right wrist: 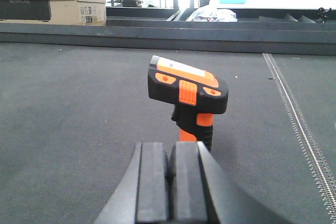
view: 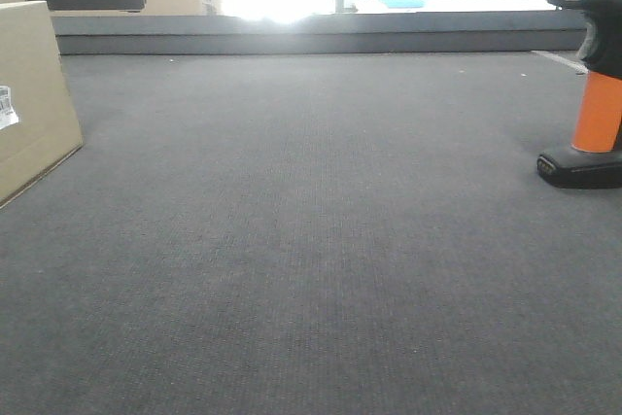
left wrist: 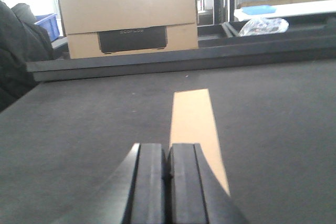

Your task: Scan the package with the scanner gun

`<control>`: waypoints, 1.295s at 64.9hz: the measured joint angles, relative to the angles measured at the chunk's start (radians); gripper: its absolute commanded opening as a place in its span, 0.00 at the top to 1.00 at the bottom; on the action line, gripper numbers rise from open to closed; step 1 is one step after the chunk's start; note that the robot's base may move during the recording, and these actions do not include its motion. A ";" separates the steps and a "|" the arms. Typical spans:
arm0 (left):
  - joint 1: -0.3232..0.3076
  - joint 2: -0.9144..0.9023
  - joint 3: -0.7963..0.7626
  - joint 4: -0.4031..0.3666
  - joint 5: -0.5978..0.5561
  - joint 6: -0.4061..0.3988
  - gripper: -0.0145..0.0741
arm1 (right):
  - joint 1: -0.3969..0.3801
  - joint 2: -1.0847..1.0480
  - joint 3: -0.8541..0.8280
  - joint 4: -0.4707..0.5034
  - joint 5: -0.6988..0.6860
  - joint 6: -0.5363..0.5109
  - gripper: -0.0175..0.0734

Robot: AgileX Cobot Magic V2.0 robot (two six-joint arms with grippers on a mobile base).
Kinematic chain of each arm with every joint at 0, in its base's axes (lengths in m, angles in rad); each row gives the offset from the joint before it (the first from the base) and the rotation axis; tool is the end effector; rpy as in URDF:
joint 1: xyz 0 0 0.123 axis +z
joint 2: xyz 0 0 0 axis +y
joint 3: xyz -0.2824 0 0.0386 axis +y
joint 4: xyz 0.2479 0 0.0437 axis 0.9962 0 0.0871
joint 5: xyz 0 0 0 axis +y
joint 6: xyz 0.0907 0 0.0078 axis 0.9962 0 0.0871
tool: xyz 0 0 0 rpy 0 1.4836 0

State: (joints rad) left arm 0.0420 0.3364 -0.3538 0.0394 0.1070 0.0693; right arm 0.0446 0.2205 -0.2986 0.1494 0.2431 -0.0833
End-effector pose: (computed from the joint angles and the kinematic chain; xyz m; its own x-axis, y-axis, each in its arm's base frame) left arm 0.0842 0.0039 0.3003 -0.0073 0.1080 -0.9941 -0.0457 0.9931 0.1083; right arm 0.0671 0.0063 0.2784 -0.0799 0.0582 -0.9951 -0.0755 0.9951 0.0642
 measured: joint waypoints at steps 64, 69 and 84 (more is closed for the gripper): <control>-0.023 -0.329 0.356 0.051 -0.078 -0.123 0.96 | 0.000 0.000 0.000 0.000 0.002 0.000 0.98; -0.023 -0.329 0.356 0.051 -0.080 -0.123 0.96 | 0.000 0.000 0.000 0.000 0.002 0.000 0.98; -0.023 -0.331 0.356 0.051 -0.081 -0.123 0.96 | 0.000 0.000 0.000 0.000 0.002 0.000 0.98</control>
State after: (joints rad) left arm 0.0194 0.0055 0.0021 0.0902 0.0264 -0.0533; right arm 0.0446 0.2205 -0.2986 0.1494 0.2452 -0.0833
